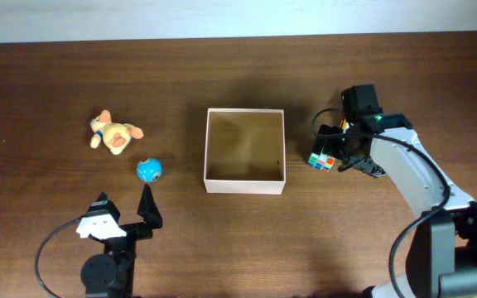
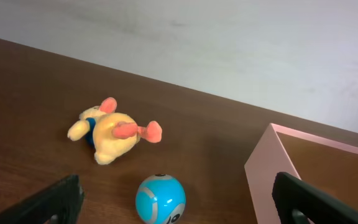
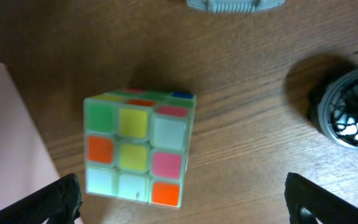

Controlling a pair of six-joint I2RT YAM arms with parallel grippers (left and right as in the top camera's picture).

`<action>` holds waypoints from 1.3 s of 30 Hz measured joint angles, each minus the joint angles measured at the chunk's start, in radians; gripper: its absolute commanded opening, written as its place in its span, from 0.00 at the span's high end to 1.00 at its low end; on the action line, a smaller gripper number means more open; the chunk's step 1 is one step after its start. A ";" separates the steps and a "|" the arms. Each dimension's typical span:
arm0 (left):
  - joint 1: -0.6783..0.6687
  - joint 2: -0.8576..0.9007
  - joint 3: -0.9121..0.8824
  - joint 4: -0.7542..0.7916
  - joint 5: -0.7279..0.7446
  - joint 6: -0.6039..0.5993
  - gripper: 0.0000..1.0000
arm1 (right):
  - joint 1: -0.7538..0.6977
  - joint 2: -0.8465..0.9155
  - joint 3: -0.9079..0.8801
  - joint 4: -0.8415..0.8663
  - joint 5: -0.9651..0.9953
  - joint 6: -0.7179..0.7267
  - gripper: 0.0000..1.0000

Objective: Pack container
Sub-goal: 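Move the right gripper over the Rubik's cube and lower, then close the right gripper on the Rubik's cube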

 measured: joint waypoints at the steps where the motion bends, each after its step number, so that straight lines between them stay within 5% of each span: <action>1: 0.000 0.000 0.000 0.000 0.000 0.000 0.01 | 0.002 0.005 -0.012 0.020 -0.002 0.002 0.01; 23: 0.000 0.000 0.000 0.000 0.000 0.000 0.01 | 0.074 0.086 -0.086 0.240 0.032 0.008 0.01; 30: 0.000 0.000 0.000 0.000 0.000 0.000 0.01 | 0.074 0.087 -0.086 0.248 0.047 0.015 0.21; 39: 0.000 0.000 0.000 0.000 0.000 0.000 0.01 | 0.074 0.087 -0.106 0.262 0.056 0.043 0.21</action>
